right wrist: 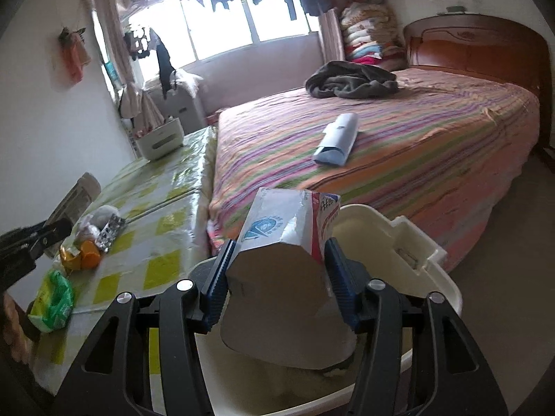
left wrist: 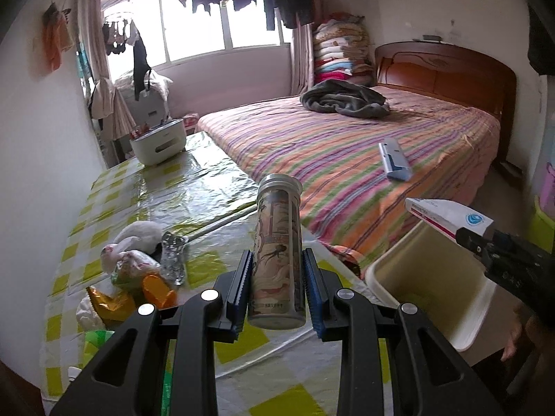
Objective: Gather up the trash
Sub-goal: 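Carry the tissue box over the white bin and open the right tool, then move the printed tube over the white bin and open the left tool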
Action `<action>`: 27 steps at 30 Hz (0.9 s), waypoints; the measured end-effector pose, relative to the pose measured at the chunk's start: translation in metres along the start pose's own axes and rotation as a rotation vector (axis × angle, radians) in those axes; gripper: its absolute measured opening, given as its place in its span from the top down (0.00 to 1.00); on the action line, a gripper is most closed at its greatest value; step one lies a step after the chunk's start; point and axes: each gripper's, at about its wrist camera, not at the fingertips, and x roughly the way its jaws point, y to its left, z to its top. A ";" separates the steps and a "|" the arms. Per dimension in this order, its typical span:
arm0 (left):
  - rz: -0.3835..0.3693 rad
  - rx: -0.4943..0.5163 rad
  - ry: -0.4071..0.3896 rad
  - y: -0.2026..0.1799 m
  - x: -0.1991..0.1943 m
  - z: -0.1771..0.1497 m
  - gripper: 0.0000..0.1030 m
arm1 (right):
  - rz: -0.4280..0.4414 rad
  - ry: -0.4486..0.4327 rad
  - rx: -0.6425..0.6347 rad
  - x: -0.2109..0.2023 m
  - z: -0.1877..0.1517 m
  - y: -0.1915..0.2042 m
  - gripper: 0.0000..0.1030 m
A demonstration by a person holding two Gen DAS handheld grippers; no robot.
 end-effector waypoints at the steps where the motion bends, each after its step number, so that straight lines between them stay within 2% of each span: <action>1: -0.001 0.003 -0.001 -0.003 0.000 0.000 0.72 | 0.001 0.002 0.001 0.000 0.000 -0.001 0.45; 2: -0.003 0.007 -0.003 -0.004 -0.001 0.000 0.72 | -0.003 -0.002 0.006 -0.001 0.000 -0.001 0.37; 5: -0.009 0.019 0.002 -0.008 0.000 0.000 0.73 | -0.005 -0.012 0.017 -0.002 0.000 -0.002 0.31; 10: -0.016 0.021 0.012 -0.011 0.001 -0.002 0.72 | -0.002 -0.048 0.062 -0.010 0.003 -0.008 0.30; 18: -0.064 0.025 0.020 -0.027 0.001 -0.002 0.72 | -0.010 -0.154 0.214 -0.032 0.012 -0.042 0.29; 21: -0.099 0.024 0.025 -0.036 0.002 0.001 0.72 | -0.008 -0.163 0.244 -0.034 0.012 -0.049 0.28; 27: -0.226 0.042 0.047 -0.065 0.003 0.007 0.73 | 0.004 -0.167 0.265 -0.035 0.012 -0.053 0.28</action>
